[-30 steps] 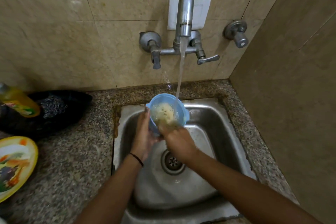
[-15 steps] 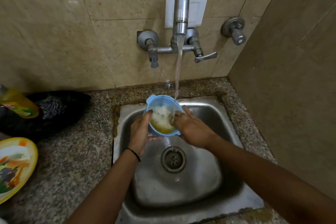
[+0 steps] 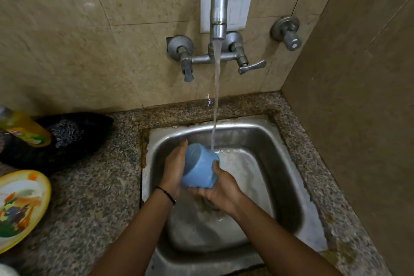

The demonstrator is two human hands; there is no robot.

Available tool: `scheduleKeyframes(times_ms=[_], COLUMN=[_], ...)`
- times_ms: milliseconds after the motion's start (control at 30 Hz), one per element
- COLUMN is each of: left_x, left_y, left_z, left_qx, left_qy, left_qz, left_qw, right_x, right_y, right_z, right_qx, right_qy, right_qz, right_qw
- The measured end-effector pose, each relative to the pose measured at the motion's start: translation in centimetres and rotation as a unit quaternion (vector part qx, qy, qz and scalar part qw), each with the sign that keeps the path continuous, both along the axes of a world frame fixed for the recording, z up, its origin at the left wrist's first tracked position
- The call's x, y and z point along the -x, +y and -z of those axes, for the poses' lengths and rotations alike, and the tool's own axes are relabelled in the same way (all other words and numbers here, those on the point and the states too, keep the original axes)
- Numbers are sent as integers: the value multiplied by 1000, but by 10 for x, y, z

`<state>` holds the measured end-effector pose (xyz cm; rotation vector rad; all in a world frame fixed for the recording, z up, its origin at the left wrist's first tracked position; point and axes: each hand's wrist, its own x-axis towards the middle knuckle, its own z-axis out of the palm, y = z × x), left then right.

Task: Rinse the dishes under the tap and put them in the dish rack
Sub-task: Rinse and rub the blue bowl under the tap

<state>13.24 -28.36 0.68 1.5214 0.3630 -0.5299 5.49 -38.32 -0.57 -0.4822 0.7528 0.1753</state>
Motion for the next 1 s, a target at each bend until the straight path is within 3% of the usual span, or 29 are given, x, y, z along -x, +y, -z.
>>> scheduleKeyframes(times_ms=[133,233,300,367,433,467,500,567,633,733,800,900,1000], left_x=[10,18,15,9,3,1,-1,-2,-2,1,2,0,-3], left_y=[10,16,18,16,10,5,2,-6,-12,-18,-21,-31,-33], left_z=[19,23,20,17,14,12,9,3,1,-2,-2,-7,-11], left_qx=[-20,46,89,110,125,139,157,193,228,234,237,243,237], left_qy=[30,87,103,97,72,67,69,82,93,101,110,118,110], left_qz=[3,9,33,40,23,14,11,10,16,31,29,18,-1], left_qw=[999,995,990,988,989,988,985,978,969,967,965,963,965], right_x=[-12,-25,-24,-17,-14,-18,-24,-40,-58,-76,-81,-72,-50], right_y=[11,25,27,26,23,20,15,-1,-24,-46,-36,-8,-1], right_z=[-14,-24,-34,-37,-43,-46,-52,-70,-88,-90,-90,-80,-74], right_qx=[152,298,468,621,738,767,768,722,684,668,660,669,690], right_qy=[41,46,-43,-116,-101,-95,-101,-93,-24,37,28,-55,-147], right_qz=[-145,-251,-339,-408,-446,-449,-445,-393,-353,-304,-316,-354,-416], right_qw=[977,920,815,659,496,449,450,561,638,678,681,651,574])
